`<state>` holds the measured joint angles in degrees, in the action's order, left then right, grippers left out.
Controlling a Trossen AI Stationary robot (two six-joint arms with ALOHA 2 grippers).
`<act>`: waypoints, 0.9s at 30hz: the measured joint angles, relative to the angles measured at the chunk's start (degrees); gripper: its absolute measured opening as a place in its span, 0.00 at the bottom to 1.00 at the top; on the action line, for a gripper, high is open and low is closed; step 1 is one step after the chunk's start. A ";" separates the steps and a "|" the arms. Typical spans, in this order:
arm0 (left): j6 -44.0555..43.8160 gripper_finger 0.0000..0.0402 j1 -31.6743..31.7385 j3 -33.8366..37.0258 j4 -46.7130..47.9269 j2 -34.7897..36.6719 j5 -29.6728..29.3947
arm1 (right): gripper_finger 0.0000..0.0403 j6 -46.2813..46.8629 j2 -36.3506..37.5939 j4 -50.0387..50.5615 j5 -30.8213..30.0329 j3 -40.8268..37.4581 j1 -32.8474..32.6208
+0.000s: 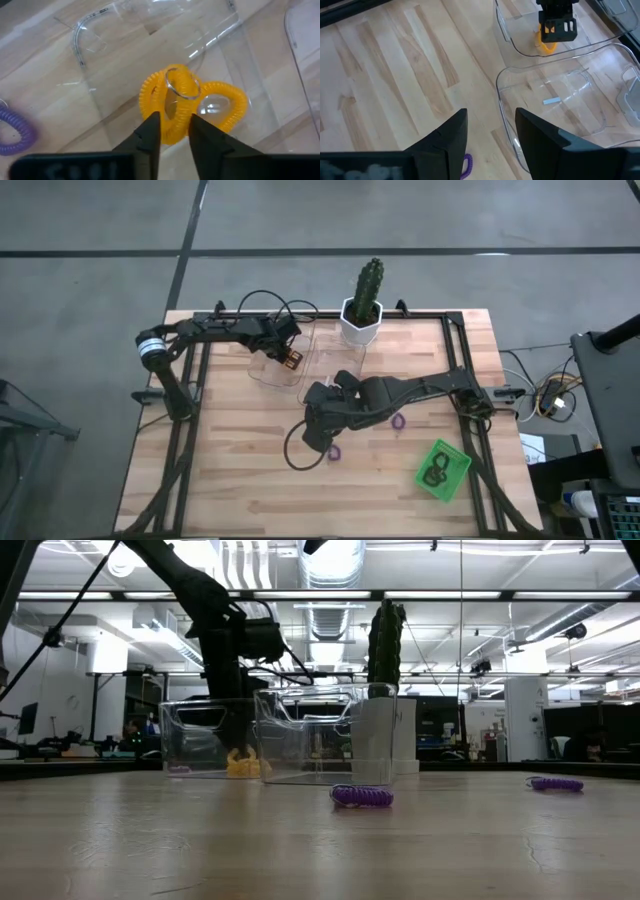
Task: Sort spring keychains
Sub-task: Put the yellow spring keychain into the left transparent bin, then put the top left violet spring keychain into the right transparent bin
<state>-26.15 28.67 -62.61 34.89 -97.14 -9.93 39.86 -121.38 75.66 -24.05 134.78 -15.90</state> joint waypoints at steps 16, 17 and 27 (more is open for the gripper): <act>1.46 0.42 0.00 -8.59 14.03 7.46 -0.40 | 0.39 -0.01 0.00 0.31 0.00 0.00 0.02; 2.38 0.42 0.01 -9.36 14.66 8.88 -1.05 | 0.39 -0.01 0.00 0.29 0.02 0.00 0.02; 3.69 0.42 3.82 -6.20 15.74 22.79 -31.10 | 0.38 0.52 0.00 0.37 0.02 0.00 -0.37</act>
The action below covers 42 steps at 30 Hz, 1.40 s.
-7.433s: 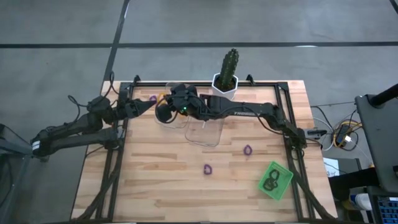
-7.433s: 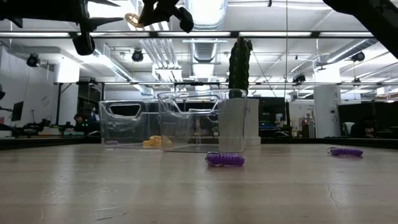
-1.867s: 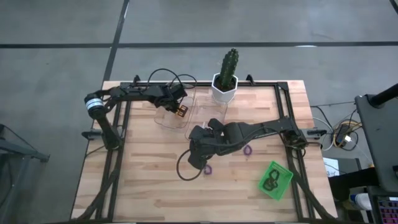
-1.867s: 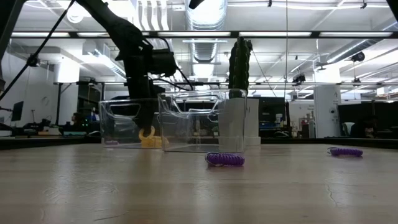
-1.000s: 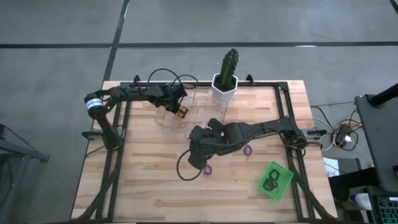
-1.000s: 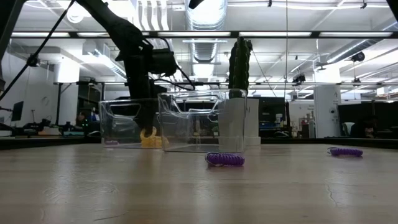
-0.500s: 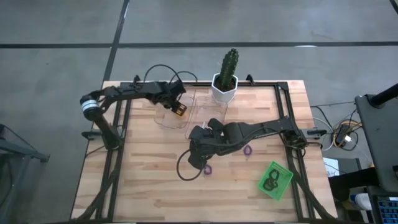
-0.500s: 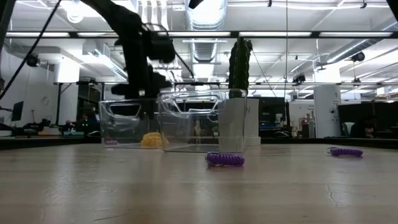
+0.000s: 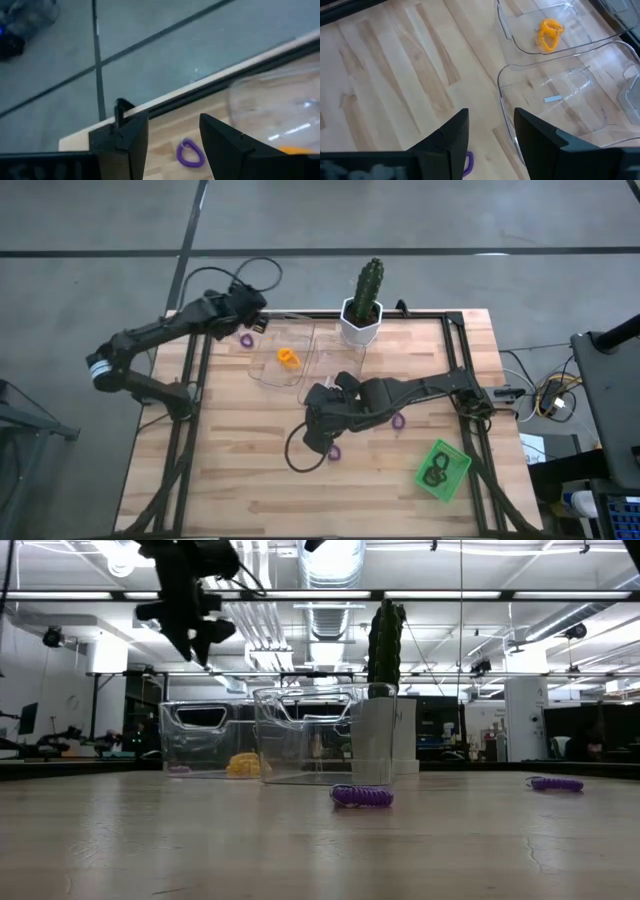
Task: Sort spring keychains
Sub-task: Put the top left violet spring keychain into the right transparent bin
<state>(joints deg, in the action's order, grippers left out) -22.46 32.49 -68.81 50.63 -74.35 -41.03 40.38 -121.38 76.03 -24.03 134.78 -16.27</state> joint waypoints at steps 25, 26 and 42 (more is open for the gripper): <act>0.29 0.42 24.41 16.54 -15.53 -7.17 34.11 | 0.37 2.27 -0.02 -0.06 0.52 0.00 0.00; 0.27 0.42 24.90 16.50 -15.86 -7.94 34.83 | 0.37 2.31 -0.02 -0.07 0.52 0.00 0.00; -0.58 0.42 27.39 15.56 -15.76 -15.81 35.12 | 0.36 2.76 -0.02 -0.04 0.52 0.00 0.00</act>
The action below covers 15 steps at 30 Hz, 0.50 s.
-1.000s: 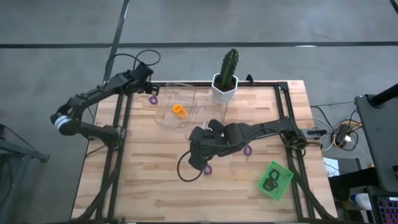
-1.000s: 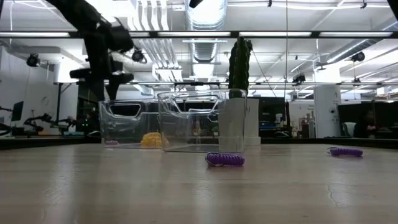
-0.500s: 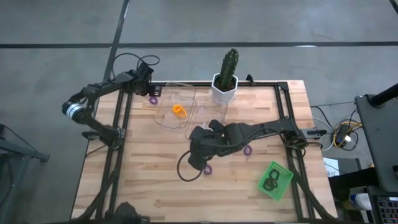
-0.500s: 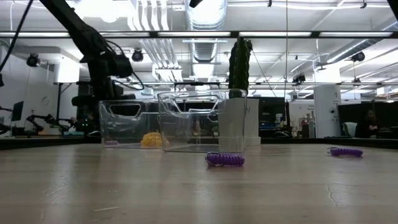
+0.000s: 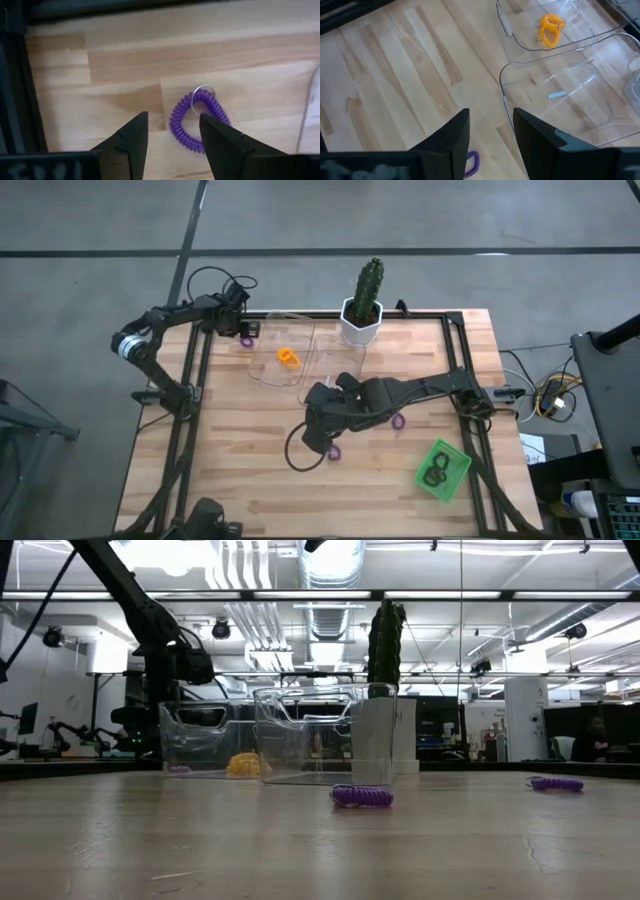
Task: Sort spring keychains
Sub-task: Put the top left violet spring keychain into the right transparent bin
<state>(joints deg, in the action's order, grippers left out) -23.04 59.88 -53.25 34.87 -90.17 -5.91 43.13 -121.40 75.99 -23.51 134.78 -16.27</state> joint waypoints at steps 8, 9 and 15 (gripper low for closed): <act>-0.11 0.42 0.02 0.04 1.14 -0.46 0.06 | 0.34 0.00 0.01 0.00 -0.02 0.00 0.02; -0.11 0.42 0.02 0.12 1.12 -0.46 0.06 | 0.35 0.00 0.00 0.00 -0.02 0.00 0.02; 0.16 0.42 -0.07 2.78 -1.96 -0.51 0.09 | 0.36 -0.02 0.00 0.00 -0.02 0.00 0.02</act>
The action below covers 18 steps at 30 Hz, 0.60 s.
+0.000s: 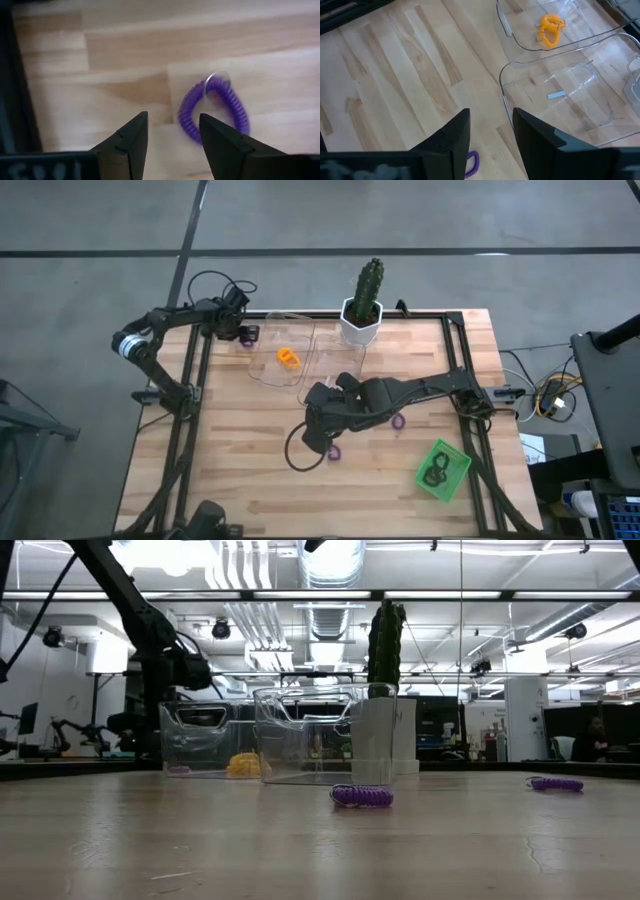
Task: Sort spring keychains
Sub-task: Put the top left violet spring keychain into the right transparent bin
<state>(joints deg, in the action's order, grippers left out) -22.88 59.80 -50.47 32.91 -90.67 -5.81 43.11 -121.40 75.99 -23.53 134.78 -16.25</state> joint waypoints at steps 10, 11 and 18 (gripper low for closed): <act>-2.11 0.42 -0.30 1.00 -3.89 0.00 1.10 | 0.34 0.07 0.00 0.00 -0.02 0.00 0.00; -2.09 0.42 -0.34 1.00 -3.89 0.00 1.10 | 0.34 0.22 0.00 0.00 -0.02 0.00 0.00; -2.96 0.42 -0.82 0.48 -2.02 0.00 0.85 | 0.35 0.26 0.00 0.00 -0.02 0.00 0.00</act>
<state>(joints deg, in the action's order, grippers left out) -25.84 58.99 -49.99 30.88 -90.67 -4.97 43.38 -121.40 75.99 -23.55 134.78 -16.25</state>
